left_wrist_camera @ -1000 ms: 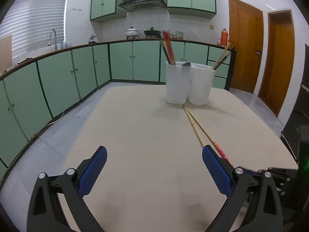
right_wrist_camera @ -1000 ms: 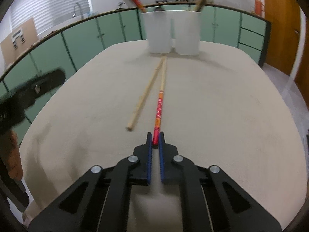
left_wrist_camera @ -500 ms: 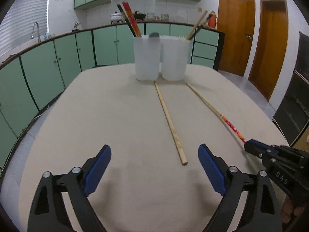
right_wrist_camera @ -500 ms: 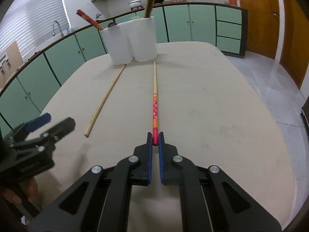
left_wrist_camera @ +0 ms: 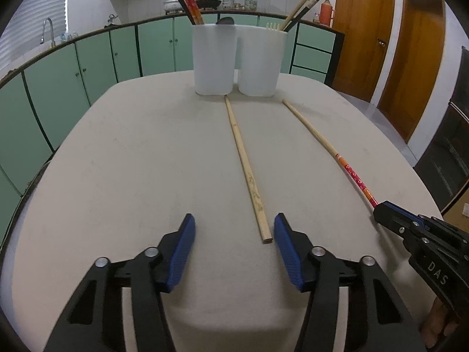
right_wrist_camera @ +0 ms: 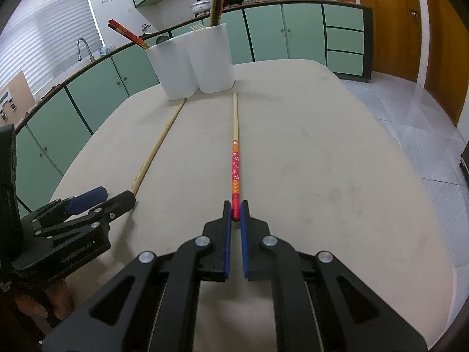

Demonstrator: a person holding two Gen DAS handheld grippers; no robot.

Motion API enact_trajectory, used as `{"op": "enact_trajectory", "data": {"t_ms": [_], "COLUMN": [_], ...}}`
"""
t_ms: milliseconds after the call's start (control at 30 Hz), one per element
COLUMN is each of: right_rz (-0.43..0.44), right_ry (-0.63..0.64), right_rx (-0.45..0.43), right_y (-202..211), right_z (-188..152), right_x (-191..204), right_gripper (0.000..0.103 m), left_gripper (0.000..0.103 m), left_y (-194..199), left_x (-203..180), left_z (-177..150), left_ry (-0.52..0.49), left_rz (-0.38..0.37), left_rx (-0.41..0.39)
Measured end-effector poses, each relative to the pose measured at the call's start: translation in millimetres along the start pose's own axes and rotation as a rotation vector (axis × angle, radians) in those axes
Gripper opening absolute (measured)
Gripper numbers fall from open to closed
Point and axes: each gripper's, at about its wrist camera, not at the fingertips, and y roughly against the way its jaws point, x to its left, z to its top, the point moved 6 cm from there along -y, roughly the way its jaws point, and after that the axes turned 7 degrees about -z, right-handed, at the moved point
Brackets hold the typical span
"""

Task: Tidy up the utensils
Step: 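Grasp the red-patterned chopstick with the right tool while the left tool grasps the plain wooden chopstick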

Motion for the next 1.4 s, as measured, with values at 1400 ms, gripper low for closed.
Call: {"op": "enact_trajectory", "data": {"t_ms": [1400], "right_rz": [0.038], "right_ry": [0.09], "right_rx": [-0.238], "right_y": [79], "right_z": [105], "right_x": [14], "right_gripper": [0.005], "left_gripper": [0.007], "left_y": [106], "left_x": [1], "left_z": [114], "left_ry": [-0.027], "left_rz": [-0.011], "left_rx": [-0.362]}}
